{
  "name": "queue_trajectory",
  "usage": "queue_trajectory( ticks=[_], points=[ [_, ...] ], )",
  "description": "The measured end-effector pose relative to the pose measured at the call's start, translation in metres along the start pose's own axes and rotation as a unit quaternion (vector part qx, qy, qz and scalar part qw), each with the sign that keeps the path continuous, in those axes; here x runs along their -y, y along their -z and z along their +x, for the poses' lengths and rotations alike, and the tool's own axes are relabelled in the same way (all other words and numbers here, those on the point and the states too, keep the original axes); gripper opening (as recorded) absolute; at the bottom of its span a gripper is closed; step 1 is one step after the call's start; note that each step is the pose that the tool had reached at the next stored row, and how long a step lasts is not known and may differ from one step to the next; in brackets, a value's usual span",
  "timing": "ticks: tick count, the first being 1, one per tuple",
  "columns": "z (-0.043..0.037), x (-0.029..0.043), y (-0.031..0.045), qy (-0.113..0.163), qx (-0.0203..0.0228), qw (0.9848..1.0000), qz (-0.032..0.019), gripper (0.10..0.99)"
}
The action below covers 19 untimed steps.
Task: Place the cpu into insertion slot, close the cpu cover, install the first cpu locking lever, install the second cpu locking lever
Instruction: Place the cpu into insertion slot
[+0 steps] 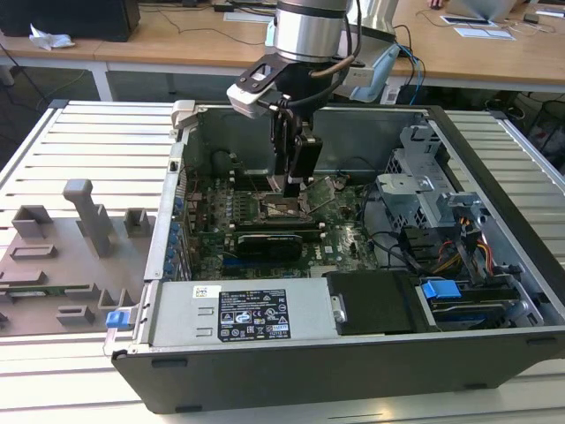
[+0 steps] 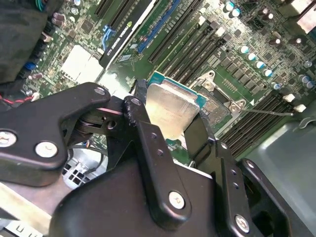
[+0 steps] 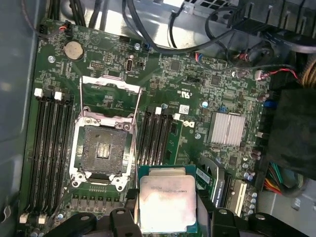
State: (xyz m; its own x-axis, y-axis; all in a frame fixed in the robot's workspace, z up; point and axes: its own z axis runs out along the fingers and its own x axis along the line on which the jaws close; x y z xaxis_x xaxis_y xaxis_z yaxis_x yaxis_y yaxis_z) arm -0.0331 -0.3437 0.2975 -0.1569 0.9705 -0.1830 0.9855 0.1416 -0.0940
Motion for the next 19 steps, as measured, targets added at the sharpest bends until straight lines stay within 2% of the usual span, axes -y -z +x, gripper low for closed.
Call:
queue_trajectory(
  ticks=[6, 10, 11, 12, 14, 15, 17, 18, 19],
  points=[
    [0.0, 0.0, -0.0002, -0.027, 0.0007, 0.9996, 0.0055, 0.545],
    [0.0001, 0.0, -0.0003, -0.035, 0.0004, 0.9994, 0.0071, 0.545],
    [0.0, -0.0001, -0.0003, -0.035, -0.0011, 0.9994, 0.0069, 0.545],
    [0.0, -0.0001, -0.0004, -0.035, -0.0059, 0.9994, 0.0063, 0.545],
    [0.0001, -0.0001, -0.0003, -0.035, -0.0347, 0.9988, 0.0032, 0.545],
    [0.0, -0.0001, -0.0003, -0.035, -0.0452, 0.9984, 0.0021, 0.545],
    [0.0001, 0.0, -0.0003, -0.036, -0.0713, 0.9968, -0.0006, 0.545],
    [0.0001, 0.0, -0.0003, -0.036, -0.0803, 0.9961, -0.0016, 0.545],
    [0.0001, 0.0, -0.0003, -0.037, -0.0923, 0.995, -0.0028, 0.545]
  ],
)
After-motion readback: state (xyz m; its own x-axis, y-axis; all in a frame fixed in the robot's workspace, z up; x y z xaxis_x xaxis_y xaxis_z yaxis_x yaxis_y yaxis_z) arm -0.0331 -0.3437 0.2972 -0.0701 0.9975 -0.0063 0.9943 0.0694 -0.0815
